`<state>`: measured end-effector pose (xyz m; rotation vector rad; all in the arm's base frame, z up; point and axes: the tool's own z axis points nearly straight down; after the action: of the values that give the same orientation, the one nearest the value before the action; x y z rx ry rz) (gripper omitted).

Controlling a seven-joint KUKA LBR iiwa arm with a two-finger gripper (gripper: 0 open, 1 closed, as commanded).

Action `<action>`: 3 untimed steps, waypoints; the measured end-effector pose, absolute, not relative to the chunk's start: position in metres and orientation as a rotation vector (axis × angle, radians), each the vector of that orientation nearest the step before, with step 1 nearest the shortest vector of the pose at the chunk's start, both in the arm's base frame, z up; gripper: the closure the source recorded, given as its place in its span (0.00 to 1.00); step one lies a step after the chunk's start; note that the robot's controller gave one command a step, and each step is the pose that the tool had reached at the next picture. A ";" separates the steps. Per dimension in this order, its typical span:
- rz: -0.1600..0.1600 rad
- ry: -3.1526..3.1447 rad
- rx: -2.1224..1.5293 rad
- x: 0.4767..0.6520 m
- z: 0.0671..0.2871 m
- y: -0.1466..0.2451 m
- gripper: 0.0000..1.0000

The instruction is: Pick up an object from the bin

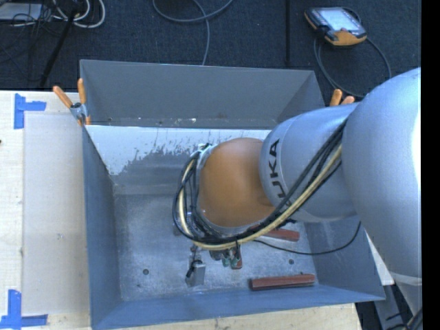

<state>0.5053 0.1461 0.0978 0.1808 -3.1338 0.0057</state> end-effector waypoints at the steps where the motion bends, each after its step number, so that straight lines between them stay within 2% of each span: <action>1: -0.002 -3.132 0.238 0.525 0.097 0.134 0.00; 2: -0.002 -3.130 0.265 0.525 0.101 0.112 0.00; 3: -0.002 -3.131 0.246 0.575 0.122 0.054 0.00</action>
Offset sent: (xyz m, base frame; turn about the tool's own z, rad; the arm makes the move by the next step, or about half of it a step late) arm 0.0006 -0.0690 0.0135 -0.0922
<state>0.5754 0.0535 0.1224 0.2459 -3.1307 -0.0018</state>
